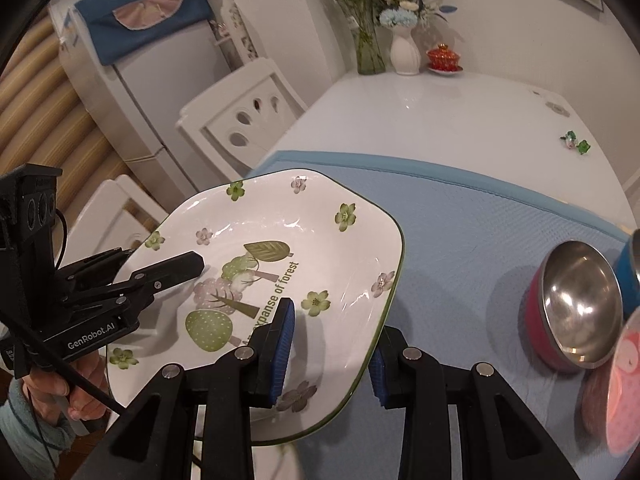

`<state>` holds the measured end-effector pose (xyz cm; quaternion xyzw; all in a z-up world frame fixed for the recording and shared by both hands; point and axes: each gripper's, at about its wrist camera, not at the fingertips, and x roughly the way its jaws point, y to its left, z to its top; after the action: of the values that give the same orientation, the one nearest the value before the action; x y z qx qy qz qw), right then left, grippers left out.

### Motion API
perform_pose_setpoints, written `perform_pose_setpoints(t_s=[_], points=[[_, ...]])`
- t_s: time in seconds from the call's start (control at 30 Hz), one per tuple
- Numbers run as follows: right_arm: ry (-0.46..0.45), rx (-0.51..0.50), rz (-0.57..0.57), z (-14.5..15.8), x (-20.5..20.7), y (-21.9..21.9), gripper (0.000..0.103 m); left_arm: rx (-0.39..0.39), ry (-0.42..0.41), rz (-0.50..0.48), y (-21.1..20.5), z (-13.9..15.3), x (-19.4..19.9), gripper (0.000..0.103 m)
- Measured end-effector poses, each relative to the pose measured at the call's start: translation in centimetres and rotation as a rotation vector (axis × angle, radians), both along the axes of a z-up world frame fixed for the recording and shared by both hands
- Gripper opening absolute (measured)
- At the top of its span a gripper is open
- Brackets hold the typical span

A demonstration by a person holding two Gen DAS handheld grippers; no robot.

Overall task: Organize plates and bowls
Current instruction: 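Carry the green-leaf plate with both grippers over the plate stack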

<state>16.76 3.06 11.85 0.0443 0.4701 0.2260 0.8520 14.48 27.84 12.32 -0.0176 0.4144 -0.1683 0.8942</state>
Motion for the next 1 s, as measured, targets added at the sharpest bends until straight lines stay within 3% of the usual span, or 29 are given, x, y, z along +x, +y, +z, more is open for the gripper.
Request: perform_pose_setpoints(t_s=[0.37, 0.57, 1.0], points=[[-0.026, 0.009, 0.013, 3.7, -8.2, 1.8, 0.032, -0.015, -0.072, 0.04, 1.7, 3.5, -7.8, 0.031], [0.009, -0.013, 0.033, 3.0, -11.8, 2.4, 0.032, -0.023, -0.036, 0.039, 2.4, 2.3, -11.6, 0.031], [0.139, -0.053, 0.064, -1.6, -17.6, 2.4, 0.032, -0.036, 0.114, 0.035, 3.0, -2.6, -17.2, 0.031]])
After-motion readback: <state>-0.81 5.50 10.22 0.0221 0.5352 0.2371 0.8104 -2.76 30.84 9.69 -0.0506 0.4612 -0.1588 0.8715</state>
